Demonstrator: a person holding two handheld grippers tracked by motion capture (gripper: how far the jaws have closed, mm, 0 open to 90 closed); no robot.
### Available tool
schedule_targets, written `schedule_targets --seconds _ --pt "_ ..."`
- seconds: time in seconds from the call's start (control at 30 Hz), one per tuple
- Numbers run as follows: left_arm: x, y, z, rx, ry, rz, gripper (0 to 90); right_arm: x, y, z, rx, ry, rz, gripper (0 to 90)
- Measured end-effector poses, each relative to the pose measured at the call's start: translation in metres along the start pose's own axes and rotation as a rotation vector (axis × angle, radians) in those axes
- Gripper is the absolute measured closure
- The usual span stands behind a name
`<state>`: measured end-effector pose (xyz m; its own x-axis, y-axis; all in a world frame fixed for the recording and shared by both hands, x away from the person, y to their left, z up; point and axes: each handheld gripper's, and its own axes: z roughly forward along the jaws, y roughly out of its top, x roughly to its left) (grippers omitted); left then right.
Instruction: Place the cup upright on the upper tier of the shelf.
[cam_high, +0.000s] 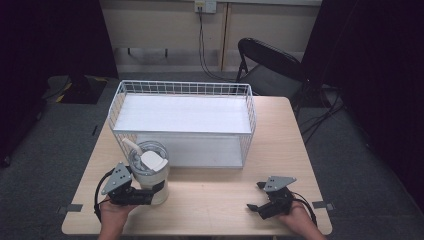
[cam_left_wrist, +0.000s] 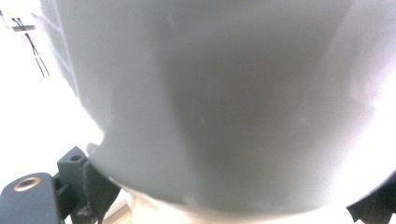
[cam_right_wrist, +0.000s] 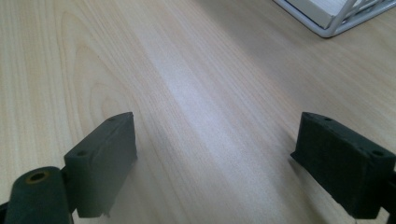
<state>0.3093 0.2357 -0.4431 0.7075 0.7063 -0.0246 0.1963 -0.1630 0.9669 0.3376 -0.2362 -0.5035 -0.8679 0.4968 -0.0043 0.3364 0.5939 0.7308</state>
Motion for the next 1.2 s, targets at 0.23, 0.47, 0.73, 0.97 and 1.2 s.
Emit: schedule_targets --seconds 0.23,0.47,0.73,0.97,1.2 --pt "0.0 0.008 -0.006 -0.021 0.004 -0.014 9.1 0.0 0.0 0.0 0.0 0.0 0.0 12.2" --pt "-0.002 0.019 -0.01 -0.027 -0.014 -0.031 9.1 0.0 0.0 0.0 0.0 0.0 0.0 12.2" --pt "-0.002 0.033 -0.009 -0.032 -0.025 -0.03 9.1 0.0 0.0 0.0 0.0 -0.003 0.003 12.2" --pt "-0.001 0.049 -0.008 -0.036 -0.038 -0.053 9.0 0.0 0.0 0.0 0.0 -0.003 0.003 12.2" --pt "0.0 0.065 -0.008 -0.043 -0.036 -0.047 9.0 0.0 0.0 0.0 0.0 -0.003 0.003 12.2"
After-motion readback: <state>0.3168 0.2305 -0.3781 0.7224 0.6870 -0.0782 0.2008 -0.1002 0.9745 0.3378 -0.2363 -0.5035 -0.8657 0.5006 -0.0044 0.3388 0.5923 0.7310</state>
